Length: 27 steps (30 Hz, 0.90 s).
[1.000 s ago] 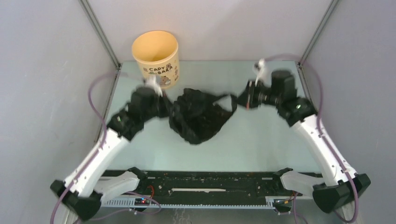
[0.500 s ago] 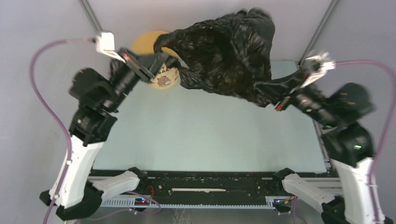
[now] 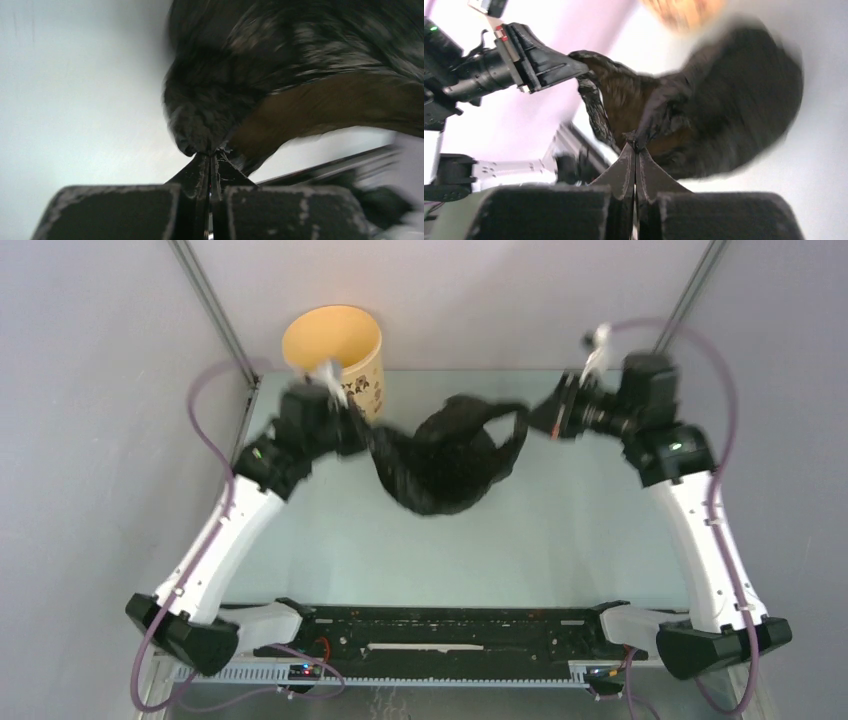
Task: Put the trash bags into the trash bin
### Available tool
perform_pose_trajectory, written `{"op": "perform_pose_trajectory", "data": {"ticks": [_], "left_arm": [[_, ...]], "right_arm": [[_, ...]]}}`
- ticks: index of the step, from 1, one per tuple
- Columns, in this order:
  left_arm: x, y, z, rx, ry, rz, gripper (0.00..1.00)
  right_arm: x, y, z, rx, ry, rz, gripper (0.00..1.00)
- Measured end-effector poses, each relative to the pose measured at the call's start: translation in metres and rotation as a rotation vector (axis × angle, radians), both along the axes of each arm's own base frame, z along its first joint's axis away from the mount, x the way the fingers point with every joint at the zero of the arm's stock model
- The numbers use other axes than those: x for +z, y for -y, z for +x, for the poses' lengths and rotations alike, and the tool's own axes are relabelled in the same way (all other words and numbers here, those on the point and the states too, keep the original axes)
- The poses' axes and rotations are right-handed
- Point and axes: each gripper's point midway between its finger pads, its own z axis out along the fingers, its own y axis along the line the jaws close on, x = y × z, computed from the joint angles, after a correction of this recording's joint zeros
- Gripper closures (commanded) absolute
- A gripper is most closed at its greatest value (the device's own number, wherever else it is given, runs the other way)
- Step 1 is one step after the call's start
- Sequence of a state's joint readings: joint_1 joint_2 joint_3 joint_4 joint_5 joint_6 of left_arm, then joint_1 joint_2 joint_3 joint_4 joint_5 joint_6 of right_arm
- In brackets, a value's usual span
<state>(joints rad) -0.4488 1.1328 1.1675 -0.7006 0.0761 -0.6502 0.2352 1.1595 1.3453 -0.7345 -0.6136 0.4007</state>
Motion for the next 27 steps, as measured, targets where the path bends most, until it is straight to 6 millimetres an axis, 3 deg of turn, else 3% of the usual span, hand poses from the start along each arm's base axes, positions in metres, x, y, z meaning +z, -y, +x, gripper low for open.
{"op": "perform_pose_trajectory", "data": {"ticks": [1, 2, 3, 4, 6, 7, 9, 10, 12, 14, 15, 16, 17, 18, 19, 20, 21, 22, 23, 24, 27], "left_arm": [[0.076, 0.012, 0.025, -0.009, 0.151, -0.07, 1.0], [0.112, 0.016, 0.035, -0.013, 0.223, -0.102, 1.0], [0.178, 0.025, 0.046, -0.026, 0.352, -0.162, 1.0], [0.223, 0.03, 0.048, -0.036, 0.445, -0.203, 1.0], [0.325, 0.037, 0.033, -0.069, 0.692, -0.314, 1.0], [0.367, 0.036, 0.008, -0.095, 0.819, -0.383, 1.0], [0.387, 0.026, -0.031, -0.12, 0.909, -0.448, 1.0], [0.375, 0.02, -0.042, -0.112, 0.915, -0.458, 1.0], [0.337, -0.001, -0.053, -0.044, 0.904, -0.455, 1.0], [0.256, -0.006, -0.032, 0.032, 0.769, -0.399, 1.0], [0.204, 0.001, -0.016, 0.04, 0.664, -0.357, 1.0], [0.14, 0.008, 0.003, 0.045, 0.526, -0.292, 1.0], [0.062, 0.014, 0.015, 0.046, 0.349, -0.212, 1.0], [-0.016, 0.013, 0.014, 0.051, 0.165, -0.124, 1.0], [-0.074, 0.009, 0.002, 0.052, 0.016, -0.052, 1.0], [-0.133, -0.005, -0.028, 0.055, -0.157, 0.035, 1.0], [-0.165, -0.021, -0.062, 0.059, -0.283, 0.099, 1.0], [-0.169, -0.03, -0.08, 0.057, -0.32, 0.122, 1.0], [-0.155, -0.031, -0.084, 0.052, -0.282, 0.1, 1.0], [-0.129, -0.028, -0.077, 0.05, -0.202, 0.057, 1.0], [-0.015, -0.009, -0.046, 0.035, 0.055, -0.094, 1.0]], "right_arm": [[0.056, -0.003, 0.01, 0.003, 0.132, 0.035, 1.0], [0.104, -0.006, 0.014, 0.009, 0.25, 0.065, 1.0], [0.15, -0.009, 0.01, 0.022, 0.362, 0.094, 1.0], [0.188, -0.012, 0.0, 0.04, 0.462, 0.122, 1.0], [0.24, -0.018, -0.029, 0.085, 0.619, 0.175, 1.0], [0.257, -0.019, -0.05, 0.113, 0.691, 0.202, 1.0], [0.256, -0.018, -0.074, 0.144, 0.741, 0.227, 1.0], [0.248, -0.016, -0.082, 0.144, 0.737, 0.227, 1.0], [0.213, -0.014, -0.08, 0.129, 0.704, 0.214, 1.0], [0.149, -0.021, -0.057, 0.123, 0.565, 0.162, 1.0], [0.109, -0.026, -0.04, 0.117, 0.469, 0.124, 1.0], [0.057, -0.031, -0.023, 0.114, 0.332, 0.07, 1.0], [0.012, -0.034, -0.014, 0.111, 0.214, 0.023, 1.0], [-0.046, -0.036, -0.006, 0.109, 0.067, -0.039, 1.0], [-0.096, -0.034, -0.009, 0.105, -0.069, -0.098, 1.0], [-0.143, -0.029, -0.025, 0.106, -0.207, -0.163, 1.0], [-0.167, -0.024, -0.043, 0.115, -0.291, -0.202, 1.0], [-0.176, -0.021, -0.059, 0.13, -0.342, -0.225, 1.0], [-0.172, -0.021, -0.066, 0.142, -0.341, -0.225, 1.0], [-0.154, -0.026, -0.066, 0.157, -0.293, -0.204, 1.0], [-0.072, -0.042, -0.05, 0.187, -0.072, -0.109, 1.0]]}}
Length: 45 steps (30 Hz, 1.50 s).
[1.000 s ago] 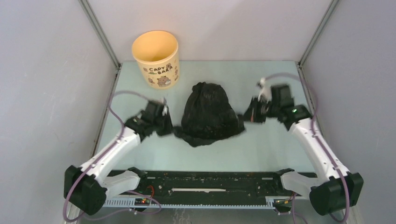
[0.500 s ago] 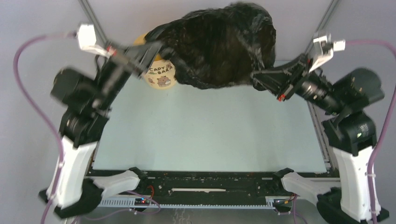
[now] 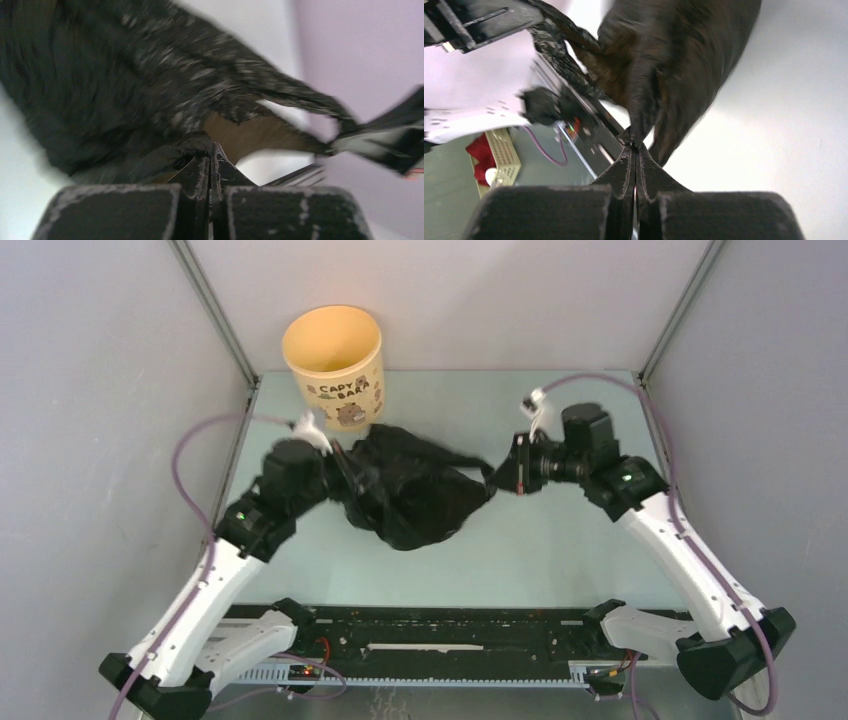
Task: Put the trash bags into the trash bin
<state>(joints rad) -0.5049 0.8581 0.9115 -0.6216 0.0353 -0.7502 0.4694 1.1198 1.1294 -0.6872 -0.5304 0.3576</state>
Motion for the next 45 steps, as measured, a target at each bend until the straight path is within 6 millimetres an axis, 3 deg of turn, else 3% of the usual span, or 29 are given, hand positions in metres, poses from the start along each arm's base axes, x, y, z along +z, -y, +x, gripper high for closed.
{"op": "perform_pose_trajectory", "data": {"ticks": [1, 3, 4, 6, 10, 14, 17, 22, 25, 32, 41, 43, 45], "left_arm": [[0.046, 0.009, 0.01, -0.012, 0.093, -0.054, 1.0], [0.121, 0.028, 0.021, -0.055, 0.247, -0.142, 1.0], [0.146, 0.038, 0.021, -0.086, 0.298, -0.176, 1.0], [0.171, 0.059, 0.015, -0.149, 0.341, -0.217, 1.0], [0.164, 0.098, 0.005, -0.267, 0.301, -0.227, 1.0], [0.134, 0.136, 0.005, -0.358, 0.207, -0.197, 1.0], [0.118, 0.153, 0.004, -0.403, 0.159, -0.181, 1.0], [0.126, 0.161, 0.0, -0.427, 0.163, -0.203, 1.0], [0.137, 0.163, 0.0, -0.433, 0.189, -0.223, 1.0], [0.149, 0.166, -0.003, -0.445, 0.204, -0.248, 1.0], [0.143, 0.178, 0.001, -0.465, 0.179, -0.24, 1.0], [0.144, 0.18, 0.003, -0.467, 0.179, -0.241, 1.0], [0.147, 0.182, 0.003, -0.474, 0.182, -0.248, 1.0]], "right_arm": [[0.039, -0.008, 0.007, 0.017, 0.102, 0.057, 1.0], [0.086, -0.018, 0.011, 0.047, 0.226, 0.131, 1.0], [0.101, -0.022, 0.009, 0.064, 0.267, 0.158, 1.0], [0.113, -0.029, 0.002, 0.095, 0.295, 0.188, 1.0], [0.107, -0.036, -0.002, 0.115, 0.253, 0.199, 1.0], [0.111, -0.041, -0.004, 0.13, 0.249, 0.228, 0.98], [0.114, -0.045, -0.008, 0.149, 0.249, 0.241, 0.87], [0.111, -0.044, -0.009, 0.131, 0.229, 0.241, 0.59], [0.102, -0.038, -0.009, 0.086, 0.223, 0.222, 0.51], [0.101, -0.029, -0.009, 0.032, 0.235, 0.203, 0.44], [0.101, -0.042, -0.021, 0.067, 0.239, 0.209, 0.35], [0.101, -0.044, -0.021, 0.062, 0.242, 0.203, 0.39], [0.1, -0.045, -0.02, 0.046, 0.249, 0.192, 0.58]]}}
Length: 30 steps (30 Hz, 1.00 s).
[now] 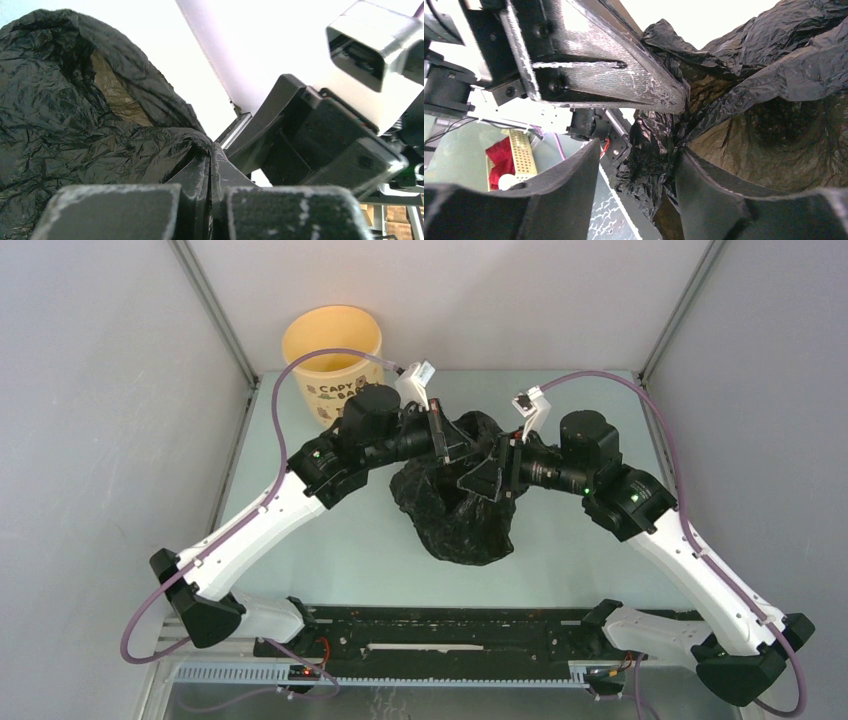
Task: Put the trash bags into the trash bin
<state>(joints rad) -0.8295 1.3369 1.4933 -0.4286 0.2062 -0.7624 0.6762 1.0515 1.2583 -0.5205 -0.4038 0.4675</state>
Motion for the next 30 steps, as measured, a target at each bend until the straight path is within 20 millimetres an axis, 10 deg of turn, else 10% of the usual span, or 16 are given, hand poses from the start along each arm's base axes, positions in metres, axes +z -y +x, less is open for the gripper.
{"op": "perform_pose_trajectory", "data": {"ticks": [2, 9, 14, 20, 30], "left_arm": [[0.005, 0.001, -0.001, -0.006, 0.006, -0.008, 0.92], [0.011, -0.008, 0.002, 0.029, 0.041, 0.023, 0.25], [0.015, -0.047, 0.012, 0.157, 0.09, 0.08, 0.21], [0.025, -0.158, 0.053, 0.532, 0.09, 0.064, 0.25], [-0.05, -0.286, 0.146, 1.057, -0.21, 0.1, 0.22]], "right_arm": [[-0.001, 0.0, 0.002, -0.021, 0.006, -0.011, 0.98], [-0.004, 0.013, 0.01, -0.12, 0.02, -0.043, 1.0], [-0.003, 0.03, 0.007, -0.174, 0.05, -0.065, 1.0], [-0.002, 0.054, 0.004, -0.228, 0.083, -0.086, 1.0], [0.006, 0.094, 0.009, -0.322, 0.121, -0.085, 1.0]]}}
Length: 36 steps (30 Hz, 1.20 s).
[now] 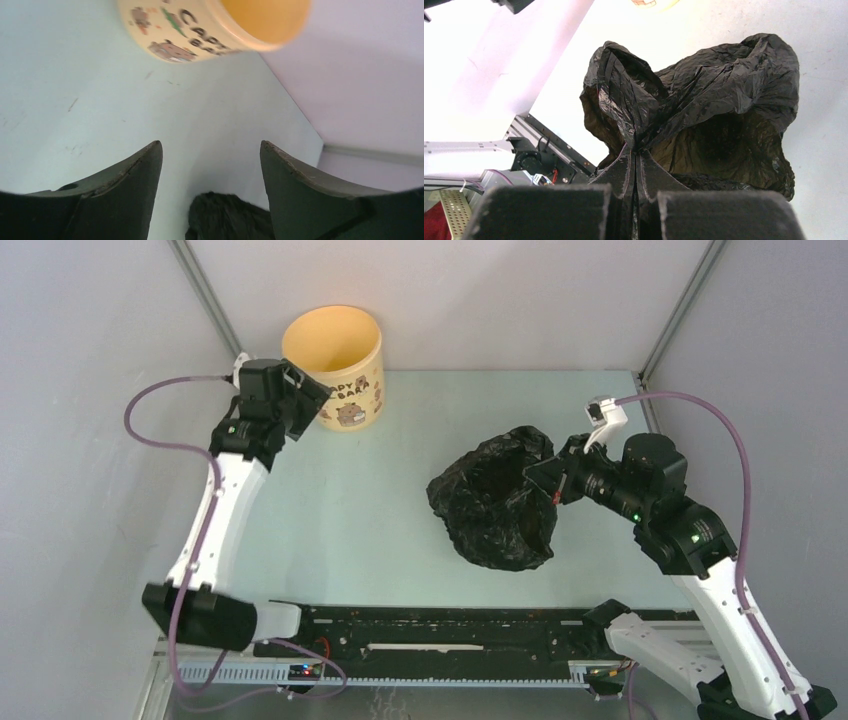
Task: Put the trash bags into the trash bin
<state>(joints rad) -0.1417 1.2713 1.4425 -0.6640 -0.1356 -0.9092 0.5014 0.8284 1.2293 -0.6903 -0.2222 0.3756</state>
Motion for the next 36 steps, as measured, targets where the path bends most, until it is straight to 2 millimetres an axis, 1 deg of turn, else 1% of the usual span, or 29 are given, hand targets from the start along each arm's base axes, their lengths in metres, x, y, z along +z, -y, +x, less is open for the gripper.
{"op": "perform_pose_trajectory", "data": {"ticks": [3, 7, 10, 12, 14, 17, 20, 23, 25, 26, 28, 30, 32, 34, 36], "left_arm": [[-0.032, -0.021, 0.027, 0.095, -0.099, -0.039, 0.19], [-0.06, -0.039, 0.066, 0.163, -0.179, -0.084, 0.14], [-0.073, -0.044, 0.089, 0.182, -0.197, -0.104, 0.12], [-0.076, -0.044, 0.098, 0.183, -0.191, -0.113, 0.11], [-0.076, -0.044, 0.102, 0.19, -0.178, -0.124, 0.12], [-0.068, -0.047, 0.112, 0.215, -0.145, -0.161, 0.24], [-0.061, -0.051, 0.132, 0.233, -0.096, -0.223, 0.31], [-0.067, -0.052, 0.154, 0.239, -0.078, -0.273, 0.39], [-0.08, -0.052, 0.164, 0.245, -0.091, -0.295, 0.48], [-0.088, -0.051, 0.166, 0.247, -0.105, -0.303, 0.52], [-0.095, -0.048, 0.169, 0.238, -0.121, -0.318, 0.58], [-0.095, -0.049, 0.168, 0.236, -0.125, -0.312, 0.61], [-0.094, -0.049, 0.167, 0.227, -0.125, -0.298, 0.7], [-0.098, -0.049, 0.163, 0.213, -0.145, -0.277, 0.77], [-0.105, -0.045, 0.157, 0.194, -0.179, -0.269, 0.79]], "right_arm": [[-0.002, 0.005, -0.001, -0.001, -0.001, -0.014, 1.0], [-0.003, 0.012, -0.002, -0.006, 0.004, -0.023, 1.0], [-0.003, 0.02, -0.004, -0.021, 0.019, -0.036, 1.0], [-0.002, 0.025, -0.005, -0.033, 0.033, -0.044, 1.0], [-0.001, 0.03, -0.006, -0.047, 0.04, -0.051, 1.0], [-0.001, 0.037, -0.006, -0.074, 0.044, -0.058, 1.0], [-0.001, 0.041, -0.004, -0.092, 0.049, -0.063, 1.0], [-0.002, 0.045, -0.001, -0.108, 0.048, -0.069, 1.0], [-0.003, 0.046, 0.001, -0.116, 0.045, -0.072, 1.0], [-0.003, 0.047, 0.002, -0.12, 0.043, -0.073, 1.0], [-0.004, 0.048, 0.003, -0.13, 0.041, -0.076, 1.0], [-0.004, 0.049, 0.004, -0.137, 0.041, -0.076, 1.0], [-0.003, 0.051, 0.004, -0.144, 0.047, -0.074, 1.0], [-0.001, 0.052, 0.003, -0.15, 0.052, -0.07, 1.0], [0.0, 0.053, 0.002, -0.152, 0.056, -0.068, 1.0]]}}
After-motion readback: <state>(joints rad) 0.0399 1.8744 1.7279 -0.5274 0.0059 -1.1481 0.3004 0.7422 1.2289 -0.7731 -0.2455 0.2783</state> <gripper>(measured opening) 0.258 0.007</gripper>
